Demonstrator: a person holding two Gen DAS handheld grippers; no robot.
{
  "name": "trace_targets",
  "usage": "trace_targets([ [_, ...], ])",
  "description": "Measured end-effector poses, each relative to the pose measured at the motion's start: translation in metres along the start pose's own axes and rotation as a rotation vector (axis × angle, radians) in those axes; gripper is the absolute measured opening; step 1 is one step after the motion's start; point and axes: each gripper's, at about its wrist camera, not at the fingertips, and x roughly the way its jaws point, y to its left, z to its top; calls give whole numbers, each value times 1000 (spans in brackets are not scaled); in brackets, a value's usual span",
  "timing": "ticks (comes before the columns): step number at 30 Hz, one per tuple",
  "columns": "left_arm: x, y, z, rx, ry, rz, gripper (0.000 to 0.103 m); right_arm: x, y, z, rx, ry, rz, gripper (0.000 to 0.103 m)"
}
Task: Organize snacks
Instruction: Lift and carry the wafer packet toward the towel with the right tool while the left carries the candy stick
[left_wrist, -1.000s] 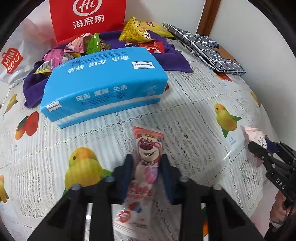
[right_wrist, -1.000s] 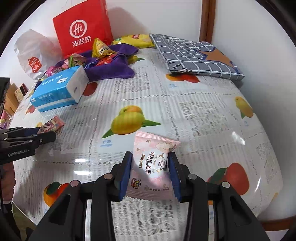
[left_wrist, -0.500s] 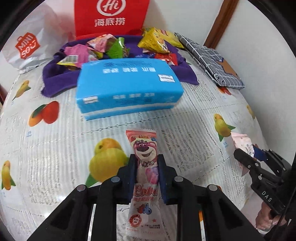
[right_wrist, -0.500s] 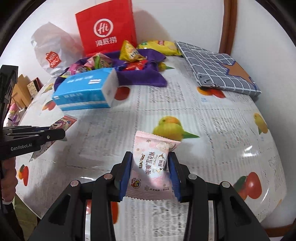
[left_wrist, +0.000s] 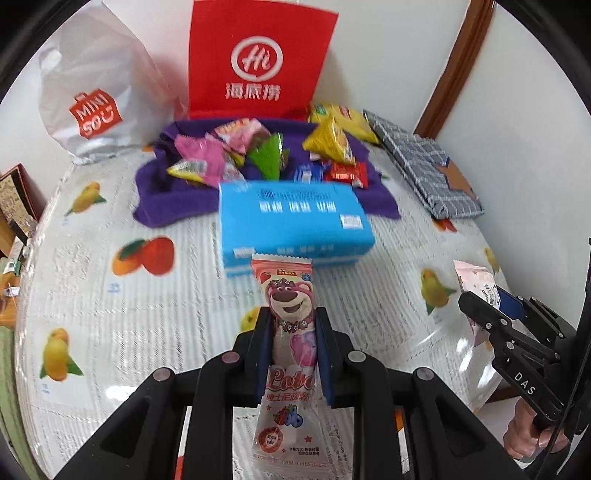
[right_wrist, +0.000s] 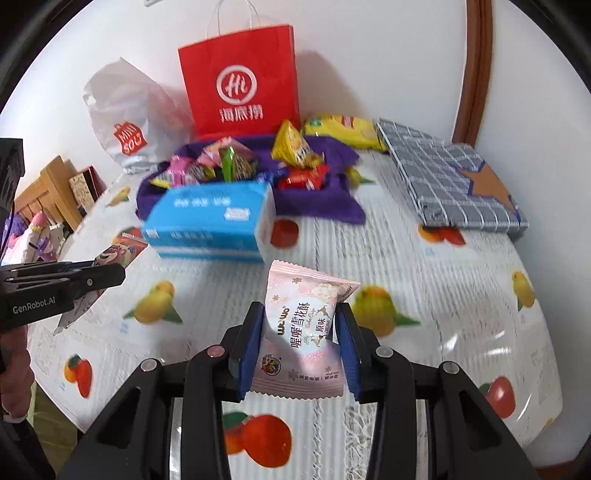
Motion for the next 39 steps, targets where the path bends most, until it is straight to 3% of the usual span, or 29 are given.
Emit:
trace_targets([
  [19, -32, 15, 63, -22, -102, 19, 21, -13, 25, 84, -31, -101, 16, 39],
  [24, -29, 22, 74, -50, -84, -47, 21, -12, 29, 96, -40, -112, 20, 39],
  [28, -28, 21, 80, -41, -93, -14, 21, -7, 30, 105, -37, -116, 24, 39],
  [39, -23, 28, 103, -60, -104, -17, 21, 7, 28, 122, -38, -115, 26, 39],
])
